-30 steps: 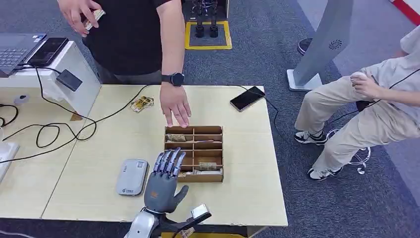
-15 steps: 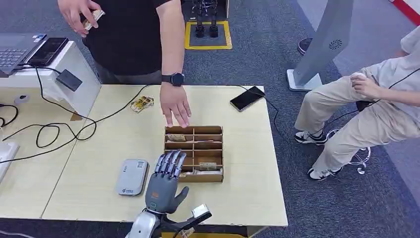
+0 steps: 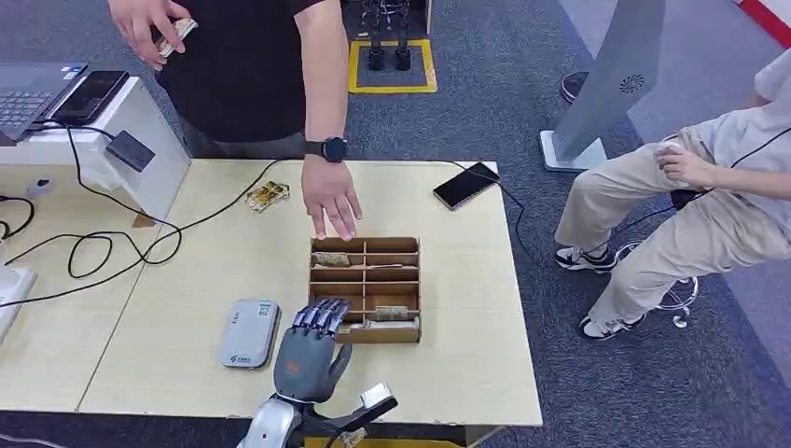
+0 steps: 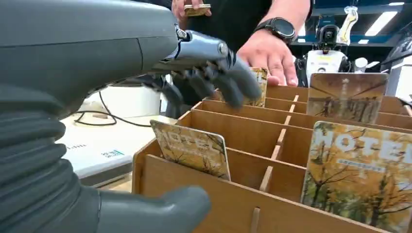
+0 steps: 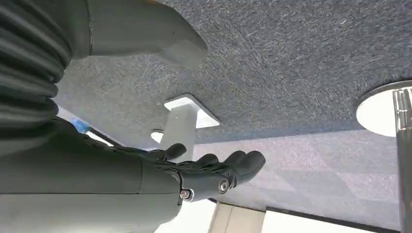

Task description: Pass the card to the sensor for recognition and then transmit it.

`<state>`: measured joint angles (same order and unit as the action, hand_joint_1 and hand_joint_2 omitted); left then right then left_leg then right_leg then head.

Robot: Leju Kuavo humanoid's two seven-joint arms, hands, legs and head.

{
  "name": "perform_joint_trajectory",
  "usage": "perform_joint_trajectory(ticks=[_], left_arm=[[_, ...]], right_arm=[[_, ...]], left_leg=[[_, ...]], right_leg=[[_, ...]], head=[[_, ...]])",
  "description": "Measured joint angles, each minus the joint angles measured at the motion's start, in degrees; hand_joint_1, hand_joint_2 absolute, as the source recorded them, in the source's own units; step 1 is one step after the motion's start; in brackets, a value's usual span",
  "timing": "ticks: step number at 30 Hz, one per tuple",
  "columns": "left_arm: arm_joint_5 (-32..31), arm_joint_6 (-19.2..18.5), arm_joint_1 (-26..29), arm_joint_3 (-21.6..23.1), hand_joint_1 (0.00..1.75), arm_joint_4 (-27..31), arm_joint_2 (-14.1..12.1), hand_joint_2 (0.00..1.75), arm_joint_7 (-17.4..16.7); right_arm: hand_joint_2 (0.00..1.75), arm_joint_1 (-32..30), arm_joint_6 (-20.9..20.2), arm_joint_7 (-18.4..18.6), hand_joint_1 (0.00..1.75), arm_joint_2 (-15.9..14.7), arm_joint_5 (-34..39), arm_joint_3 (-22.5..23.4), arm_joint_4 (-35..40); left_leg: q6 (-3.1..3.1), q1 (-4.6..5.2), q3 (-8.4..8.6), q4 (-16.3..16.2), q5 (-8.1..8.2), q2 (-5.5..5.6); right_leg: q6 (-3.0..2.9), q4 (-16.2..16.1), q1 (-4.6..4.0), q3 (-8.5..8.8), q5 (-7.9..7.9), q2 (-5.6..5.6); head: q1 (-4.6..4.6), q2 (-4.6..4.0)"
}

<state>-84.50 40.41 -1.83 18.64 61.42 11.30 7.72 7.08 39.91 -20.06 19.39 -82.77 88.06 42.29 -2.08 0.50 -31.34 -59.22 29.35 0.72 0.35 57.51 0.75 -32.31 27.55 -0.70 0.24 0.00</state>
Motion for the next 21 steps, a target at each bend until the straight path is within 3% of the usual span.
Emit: perform_joint_trajectory(ticks=[5,9,15,21], left_arm=[[-0.3,0.0,-0.8,0.2,1.75,-0.8,-0.5,1.75,-5.7],[-0.3,0.0,-1.9,3.0,1.75,-1.1,-1.8,1.75,-11.3],[-0.3,0.0,-2.9,6.9,1.75,-1.9,-3.5,1.75,-14.0],[-0.3,0.0,-3.2,8.6,1.75,-2.4,-4.2,1.75,-13.9]], right_arm=[[1.75,0.0,0.0,-0.2,0.0,0.0,-0.1,0.0,-0.2],[1.75,0.1,0.0,-0.2,0.0,0.0,-0.5,0.0,-0.2],[1.75,0.2,0.0,-0.3,0.0,0.0,-0.8,0.0,-0.4],[1.75,0.2,0.0,-0.5,0.0,0.0,-1.0,0.0,-0.7]], left_leg=[[0.0,0.0,0.01,0.0,0.0,0.0],[0.0,0.0,0.01,0.0,0.0,-0.01],[0.0,0.0,0.0,0.0,0.0,0.01],[0.0,0.0,-0.01,0.0,0.0,0.03]], right_leg=[[0.0,0.0,0.0,0.0,0.0,0.0],[0.0,0.0,0.0,0.0,0.0,-0.01],[0.0,0.0,0.0,0.0,0.0,0.0],[0.0,0.0,0.01,0.01,0.0,0.0]], head=[[0.0,0.0],[0.02,0.0],[0.02,0.0],[0.0,0.0]])
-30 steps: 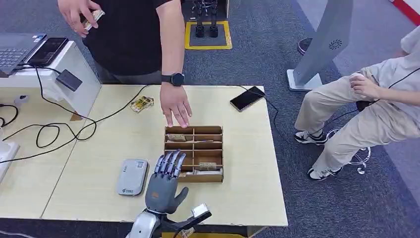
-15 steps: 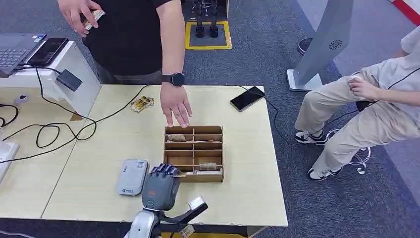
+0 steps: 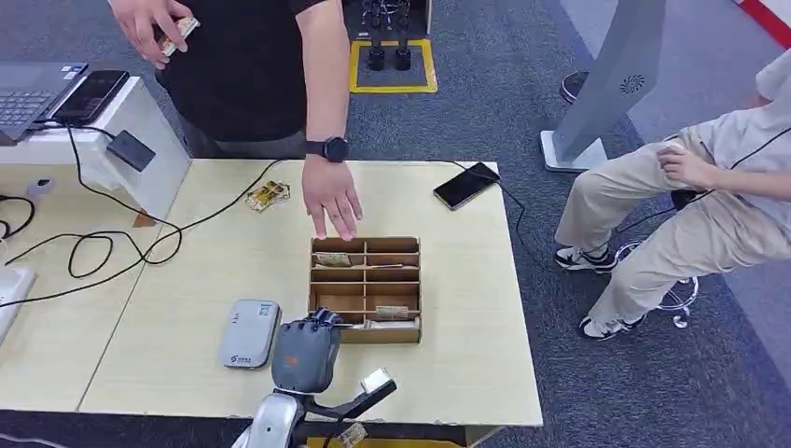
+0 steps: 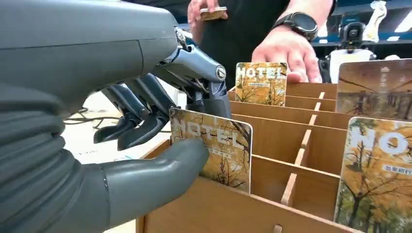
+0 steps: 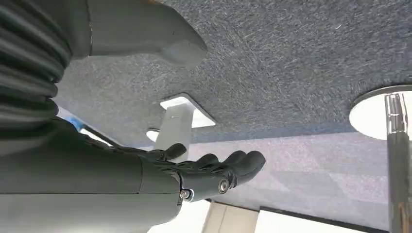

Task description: Pass the card to the sensor for recognition and then transmit it.

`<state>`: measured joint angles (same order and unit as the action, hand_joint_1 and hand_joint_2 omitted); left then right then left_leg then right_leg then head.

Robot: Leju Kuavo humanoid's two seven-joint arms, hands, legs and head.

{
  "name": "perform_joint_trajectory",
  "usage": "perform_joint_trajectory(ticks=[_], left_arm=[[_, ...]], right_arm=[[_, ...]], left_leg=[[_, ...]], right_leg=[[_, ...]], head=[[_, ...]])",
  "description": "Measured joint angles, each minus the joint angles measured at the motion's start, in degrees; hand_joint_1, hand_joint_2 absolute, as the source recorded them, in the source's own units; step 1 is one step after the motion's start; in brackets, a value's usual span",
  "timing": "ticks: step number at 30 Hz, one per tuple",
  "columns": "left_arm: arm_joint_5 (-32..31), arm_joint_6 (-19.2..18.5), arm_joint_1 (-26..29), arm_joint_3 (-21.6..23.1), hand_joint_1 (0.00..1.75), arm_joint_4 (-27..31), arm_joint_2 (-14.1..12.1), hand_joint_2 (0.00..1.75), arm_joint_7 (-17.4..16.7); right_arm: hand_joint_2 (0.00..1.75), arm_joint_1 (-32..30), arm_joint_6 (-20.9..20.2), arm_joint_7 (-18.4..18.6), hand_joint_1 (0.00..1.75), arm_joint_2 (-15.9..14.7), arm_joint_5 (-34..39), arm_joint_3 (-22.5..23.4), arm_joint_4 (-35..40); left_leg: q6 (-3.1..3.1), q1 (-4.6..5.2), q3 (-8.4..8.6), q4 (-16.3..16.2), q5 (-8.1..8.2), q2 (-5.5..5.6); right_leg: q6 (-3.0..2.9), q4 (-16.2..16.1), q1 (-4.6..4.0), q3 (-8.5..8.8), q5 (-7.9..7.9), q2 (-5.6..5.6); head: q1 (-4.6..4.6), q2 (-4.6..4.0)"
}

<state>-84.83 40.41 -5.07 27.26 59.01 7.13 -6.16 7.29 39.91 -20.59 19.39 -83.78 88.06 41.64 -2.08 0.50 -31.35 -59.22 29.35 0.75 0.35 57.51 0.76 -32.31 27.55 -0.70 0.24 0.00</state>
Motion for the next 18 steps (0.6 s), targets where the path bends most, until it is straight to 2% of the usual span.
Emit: perform_joint_trajectory(ticks=[7,10,14,18], left_arm=[[0.0,0.0,-0.1,0.5,1.75,-0.2,-0.4,1.75,0.6],[0.1,0.0,-0.1,0.5,1.75,-0.2,-0.4,1.75,2.1],[0.5,0.1,1.3,0.0,1.75,1.9,-0.2,1.75,6.2],[1.0,0.1,2.2,-0.5,1.75,3.5,0.0,1.75,7.6]], right_arm=[[1.75,0.0,0.0,-0.1,0.0,0.0,-0.1,0.0,-0.1],[1.75,0.0,0.0,-0.3,0.0,0.0,-0.3,0.0,-0.1],[1.75,0.0,0.0,-0.3,0.0,0.0,-0.7,0.0,-0.1],[1.75,0.0,0.0,-0.3,0.0,0.0,-0.7,0.0,-0.1]], left_leg=[[0.0,0.0,0.01,0.0,0.0,0.01],[0.0,0.0,0.0,0.0,0.0,0.01],[0.0,0.0,-0.01,0.0,0.0,0.01],[0.0,0.0,-0.01,0.0,0.0,0.01]], right_leg=[[0.0,0.0,0.0,0.01,0.0,0.0],[0.0,0.0,0.0,0.01,0.0,0.0],[0.0,0.0,0.0,0.0,0.0,-0.01],[0.0,0.0,0.0,0.0,0.0,0.0]], head=[[0.0,0.0],[0.0,0.0],[0.0,0.0],[0.0,0.0]])
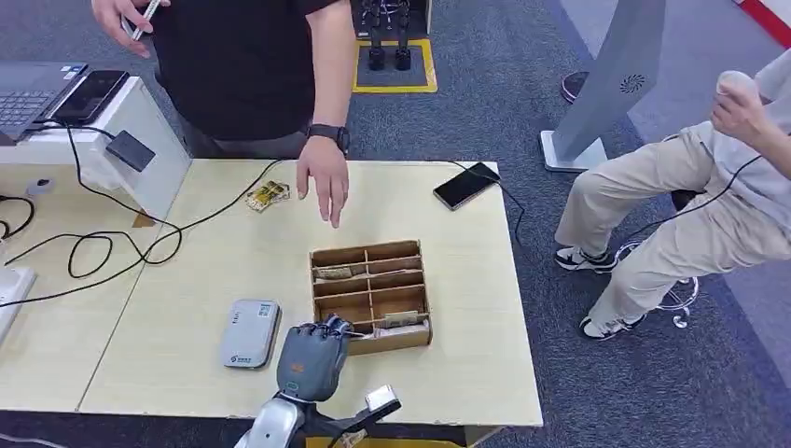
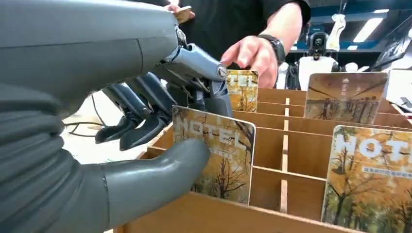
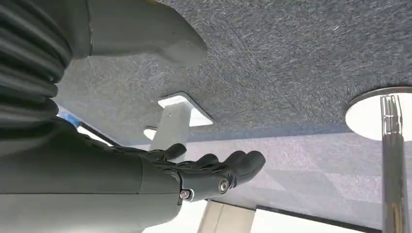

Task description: Pass the card to the sensor for recognition and then transmit it.

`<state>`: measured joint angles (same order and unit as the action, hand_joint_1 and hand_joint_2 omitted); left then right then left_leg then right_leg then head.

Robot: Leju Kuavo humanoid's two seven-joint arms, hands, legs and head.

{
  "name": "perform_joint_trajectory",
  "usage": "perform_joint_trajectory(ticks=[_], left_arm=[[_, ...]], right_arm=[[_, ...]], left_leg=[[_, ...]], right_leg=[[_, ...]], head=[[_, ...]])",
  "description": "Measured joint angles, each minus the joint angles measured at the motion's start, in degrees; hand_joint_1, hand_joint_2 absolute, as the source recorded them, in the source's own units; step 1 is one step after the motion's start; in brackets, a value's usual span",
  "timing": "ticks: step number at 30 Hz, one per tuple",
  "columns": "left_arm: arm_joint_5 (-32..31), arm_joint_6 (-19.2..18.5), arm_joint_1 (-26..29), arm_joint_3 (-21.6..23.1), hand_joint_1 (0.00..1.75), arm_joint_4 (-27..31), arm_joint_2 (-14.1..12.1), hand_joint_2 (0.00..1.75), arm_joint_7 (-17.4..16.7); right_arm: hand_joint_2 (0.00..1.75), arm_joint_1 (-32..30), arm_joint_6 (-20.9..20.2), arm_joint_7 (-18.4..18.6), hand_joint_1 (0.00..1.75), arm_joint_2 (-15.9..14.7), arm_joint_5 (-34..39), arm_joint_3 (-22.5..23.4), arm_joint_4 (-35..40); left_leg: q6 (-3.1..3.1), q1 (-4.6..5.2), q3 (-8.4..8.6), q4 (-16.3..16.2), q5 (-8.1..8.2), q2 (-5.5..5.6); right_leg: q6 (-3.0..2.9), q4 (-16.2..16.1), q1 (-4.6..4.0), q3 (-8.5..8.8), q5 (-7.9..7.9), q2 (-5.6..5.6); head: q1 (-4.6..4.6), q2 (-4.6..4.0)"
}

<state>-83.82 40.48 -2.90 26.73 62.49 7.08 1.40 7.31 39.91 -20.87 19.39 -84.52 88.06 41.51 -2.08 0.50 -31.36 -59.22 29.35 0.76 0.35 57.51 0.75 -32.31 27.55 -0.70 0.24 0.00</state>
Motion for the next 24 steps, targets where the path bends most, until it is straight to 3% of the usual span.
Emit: perform_joint_trajectory(ticks=[1,4,5,7,10,17,21,24], left_arm=[[1.2,0.0,0.4,-0.8,1.75,0.8,0.6,1.75,2.3],[9.3,0.1,1.8,-6.7,1.75,4.0,4.4,1.75,17.4],[14.7,0.1,2.2,-9.2,1.75,5.3,5.4,1.75,23.4],[26.1,0.1,2.8,-12.1,1.75,8.2,5.9,1.75,29.3],[38.9,0.0,3.1,-12.8,1.75,12.7,6.1,1.75,30.8],[51.0,-0.1,2.9,-13.1,1.75,20.1,5.9,1.75,30.2],[54.3,-0.2,2.0,-13.2,1.75,22.3,5.7,1.75,30.0],[60.1,-0.2,-0.6,-13.2,1.75,22.6,5.5,1.75,29.8]], right_arm=[[1.75,0.0,0.0,0.1,0.0,0.0,0.0,0.0,0.0],[1.75,0.0,0.0,0.5,0.0,0.0,0.5,0.0,0.0],[1.75,0.0,0.0,0.5,0.0,0.0,0.6,0.0,0.0],[1.75,0.0,0.0,0.7,0.0,0.0,0.9,0.0,0.1],[1.75,0.0,0.0,0.8,0.0,0.0,1.0,0.0,0.1],[1.75,0.0,0.0,0.3,0.0,0.0,-0.1,0.0,0.1],[1.75,0.1,0.0,0.2,0.0,0.0,-0.5,0.0,0.1],[1.75,0.2,0.0,-0.2,0.0,0.0,-0.9,0.0,0.0]], left_leg=[[0.0,0.0,0.0,0.0,0.0,0.0],[0.0,0.0,-0.01,0.0,0.0,0.02],[0.0,0.0,0.01,0.0,0.0,-0.02],[-0.03,0.02,0.07,0.0,0.03,-0.15],[-0.03,0.0,0.06,0.0,0.02,-0.08],[0.0,-0.01,0.06,0.0,0.0,-0.09],[-0.01,0.0,0.03,0.0,0.0,-0.08],[-0.01,0.0,0.01,0.0,-0.01,-0.04]], right_leg=[[0.0,0.0,0.0,0.0,0.0,0.0],[0.0,0.0,0.0,0.0,0.0,0.01],[0.0,0.0,0.0,0.0,0.0,-0.03],[0.0,0.0,0.01,-0.04,-0.01,-0.18],[0.0,0.0,-0.01,-0.03,-0.01,-0.06],[0.0,0.0,-0.01,-0.03,-0.01,-0.09],[0.0,0.0,0.0,-0.02,-0.01,-0.08],[0.0,0.0,0.0,-0.02,-0.01,-0.04]], head=[[0.02,0.0],[0.0,0.0],[-0.11,0.0],[-0.02,0.0],[0.0,0.0],[0.0,0.0],[0.02,0.0],[0.0,0.0]])
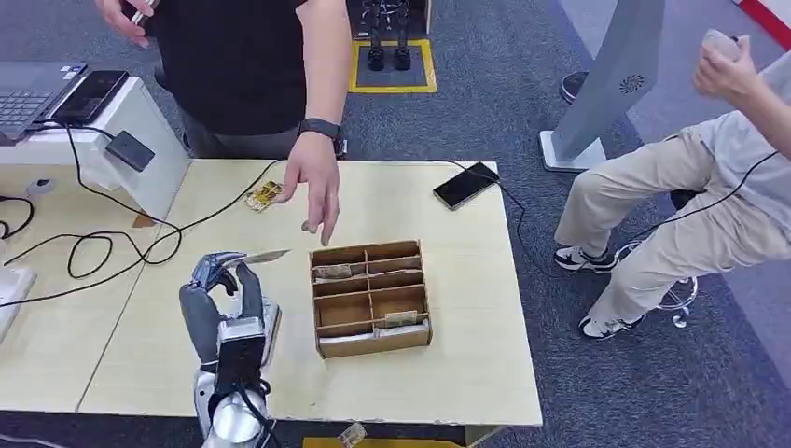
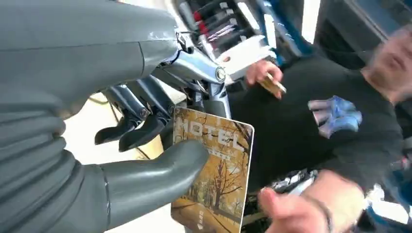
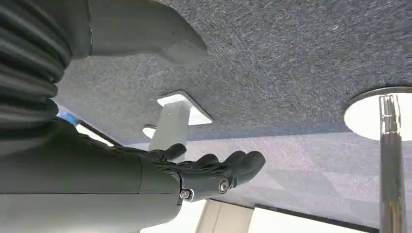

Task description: Pass the card to the sensor for recognition and then transmit it.

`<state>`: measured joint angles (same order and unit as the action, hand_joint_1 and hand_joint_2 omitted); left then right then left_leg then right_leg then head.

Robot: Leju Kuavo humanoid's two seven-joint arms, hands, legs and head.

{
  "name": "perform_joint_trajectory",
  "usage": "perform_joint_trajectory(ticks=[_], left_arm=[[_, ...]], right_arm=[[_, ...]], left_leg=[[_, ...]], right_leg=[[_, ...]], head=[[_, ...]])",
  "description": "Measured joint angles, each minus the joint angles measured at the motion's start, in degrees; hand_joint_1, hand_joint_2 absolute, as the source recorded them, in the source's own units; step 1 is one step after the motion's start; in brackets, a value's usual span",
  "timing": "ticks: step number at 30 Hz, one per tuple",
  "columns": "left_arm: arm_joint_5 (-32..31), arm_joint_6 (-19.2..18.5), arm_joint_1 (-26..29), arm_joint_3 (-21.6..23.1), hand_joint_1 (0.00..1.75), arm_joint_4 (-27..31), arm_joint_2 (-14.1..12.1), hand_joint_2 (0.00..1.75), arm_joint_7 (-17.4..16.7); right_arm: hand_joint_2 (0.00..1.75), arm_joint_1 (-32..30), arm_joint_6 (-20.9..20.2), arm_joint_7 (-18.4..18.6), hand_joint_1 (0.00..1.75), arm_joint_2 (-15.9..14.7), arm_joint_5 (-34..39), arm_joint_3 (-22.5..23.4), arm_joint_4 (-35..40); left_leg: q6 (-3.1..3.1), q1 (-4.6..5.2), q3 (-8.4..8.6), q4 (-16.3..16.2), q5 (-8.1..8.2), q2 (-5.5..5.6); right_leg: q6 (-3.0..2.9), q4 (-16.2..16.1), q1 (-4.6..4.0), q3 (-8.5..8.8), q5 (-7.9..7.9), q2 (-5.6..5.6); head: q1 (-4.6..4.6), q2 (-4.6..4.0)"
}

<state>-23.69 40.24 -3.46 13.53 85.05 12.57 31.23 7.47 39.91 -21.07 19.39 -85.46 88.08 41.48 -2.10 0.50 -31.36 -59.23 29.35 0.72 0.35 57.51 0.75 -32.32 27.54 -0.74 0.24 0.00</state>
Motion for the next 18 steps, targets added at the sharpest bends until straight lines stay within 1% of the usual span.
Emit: perform_joint_trajectory(ticks=[2,7,10,13,17,18], left_arm=[[2.0,-0.1,-2.1,0.0,1.75,0.1,-0.1,1.75,-0.4],[7.8,-0.2,-8.5,-0.4,1.75,-0.7,-1.2,1.75,-6.0],[10.3,-0.2,-12.8,-1.3,1.75,-3.9,-2.4,1.75,-8.8],[11.3,-0.2,-16.3,-2.5,1.75,-7.0,-3.2,1.75,-10.0],[11.3,-0.2,-18.5,-3.3,1.75,-9.7,-4.0,1.75,-10.3],[11.3,-0.2,-18.9,-3.4,0.59,-10.1,-4.2,1.75,-10.3]], right_arm=[[1.75,0.1,0.0,-0.3,0.0,0.0,-0.4,0.0,-0.2],[1.75,0.3,0.0,-1.0,0.0,0.0,-1.6,0.0,-0.5],[1.75,0.5,0.0,-0.7,0.0,0.0,-2.1,0.0,-0.8],[1.75,0.6,0.0,-0.1,0.0,0.0,-2.3,-0.1,-1.0],[1.75,0.7,0.0,0.0,0.0,0.0,-2.3,-0.1,-1.1],[1.75,0.7,0.0,0.0,0.0,0.0,-2.3,-0.1,-1.2]], left_leg=[[-0.01,0.0,0.0,0.0,-0.01,0.03],[0.0,-0.01,0.01,0.0,-0.03,0.03],[0.01,-0.01,0.02,0.0,-0.04,0.04],[0.01,-0.02,0.01,0.0,-0.04,0.06],[0.01,-0.02,-0.02,0.0,-0.04,0.06],[0.01,-0.01,-0.02,0.0,-0.04,0.06]], right_leg=[[0.0,0.0,0.0,0.02,0.0,0.05],[-0.01,0.0,-0.01,0.02,-0.02,0.08],[-0.01,0.0,-0.01,0.02,-0.02,0.08],[-0.01,0.0,-0.02,0.02,-0.02,0.08],[-0.01,0.0,-0.01,0.02,-0.01,0.07],[-0.01,0.0,0.0,0.02,-0.01,0.07]], head=[[-0.02,0.0],[0.0,0.0],[0.0,0.0],[0.0,0.0],[0.0,0.0],[-0.02,0.0]])
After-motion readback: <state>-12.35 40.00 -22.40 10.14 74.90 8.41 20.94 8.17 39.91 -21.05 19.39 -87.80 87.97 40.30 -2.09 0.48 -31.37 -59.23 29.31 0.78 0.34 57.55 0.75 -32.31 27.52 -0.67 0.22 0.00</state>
